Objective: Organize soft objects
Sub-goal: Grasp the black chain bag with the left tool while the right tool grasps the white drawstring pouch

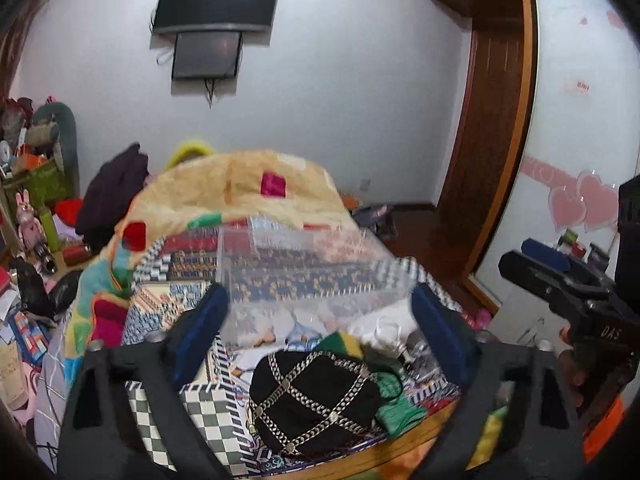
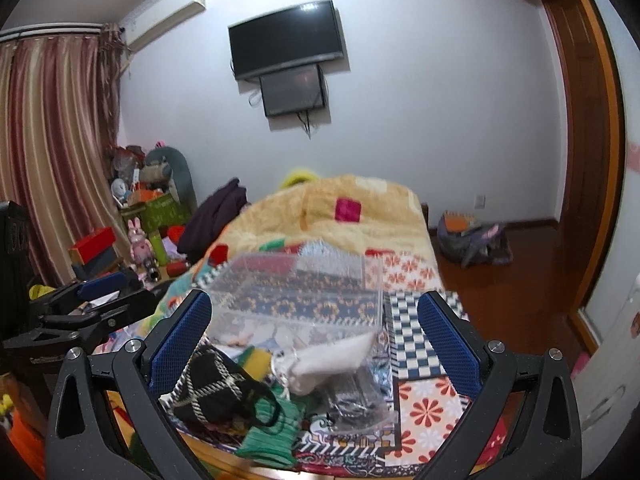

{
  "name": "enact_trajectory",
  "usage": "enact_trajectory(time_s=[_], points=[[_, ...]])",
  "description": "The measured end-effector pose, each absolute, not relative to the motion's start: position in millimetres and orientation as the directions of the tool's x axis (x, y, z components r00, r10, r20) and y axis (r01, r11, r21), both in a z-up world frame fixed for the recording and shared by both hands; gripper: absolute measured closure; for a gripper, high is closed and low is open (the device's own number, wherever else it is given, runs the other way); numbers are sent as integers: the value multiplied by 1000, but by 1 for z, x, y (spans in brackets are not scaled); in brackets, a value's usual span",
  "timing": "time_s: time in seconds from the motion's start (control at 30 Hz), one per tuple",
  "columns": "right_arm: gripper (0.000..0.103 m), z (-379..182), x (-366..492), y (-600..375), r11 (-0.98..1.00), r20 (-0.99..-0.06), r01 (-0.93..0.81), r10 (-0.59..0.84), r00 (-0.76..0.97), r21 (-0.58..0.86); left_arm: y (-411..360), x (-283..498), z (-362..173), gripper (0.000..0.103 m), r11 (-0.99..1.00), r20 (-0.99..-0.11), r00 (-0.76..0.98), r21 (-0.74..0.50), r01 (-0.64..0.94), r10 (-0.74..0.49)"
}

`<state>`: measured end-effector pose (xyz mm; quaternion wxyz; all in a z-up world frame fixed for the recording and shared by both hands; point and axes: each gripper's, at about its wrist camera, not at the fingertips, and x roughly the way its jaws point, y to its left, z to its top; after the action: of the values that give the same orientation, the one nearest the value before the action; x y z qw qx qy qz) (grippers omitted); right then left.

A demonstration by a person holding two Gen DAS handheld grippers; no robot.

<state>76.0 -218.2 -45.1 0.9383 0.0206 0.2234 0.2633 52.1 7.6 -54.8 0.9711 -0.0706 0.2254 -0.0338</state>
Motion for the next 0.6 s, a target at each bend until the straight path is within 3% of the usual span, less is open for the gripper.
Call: enact_trajectory(time_s=[0.33,0.53,0.6], points=[[20,-88,97,-205,826,-552,-526,541,635,204,11,79,-113,28,989,-615,779,-143,46,-126],[25,-114,108,-189,817,-637,-534,533,557,217,8,84,-138,28,981,-664,728,-186,62,-172],[30,-121,115,-185,824,-661,-521,520,541,222,10,86,-144,35,974,-670,716,-217,67,-198]])
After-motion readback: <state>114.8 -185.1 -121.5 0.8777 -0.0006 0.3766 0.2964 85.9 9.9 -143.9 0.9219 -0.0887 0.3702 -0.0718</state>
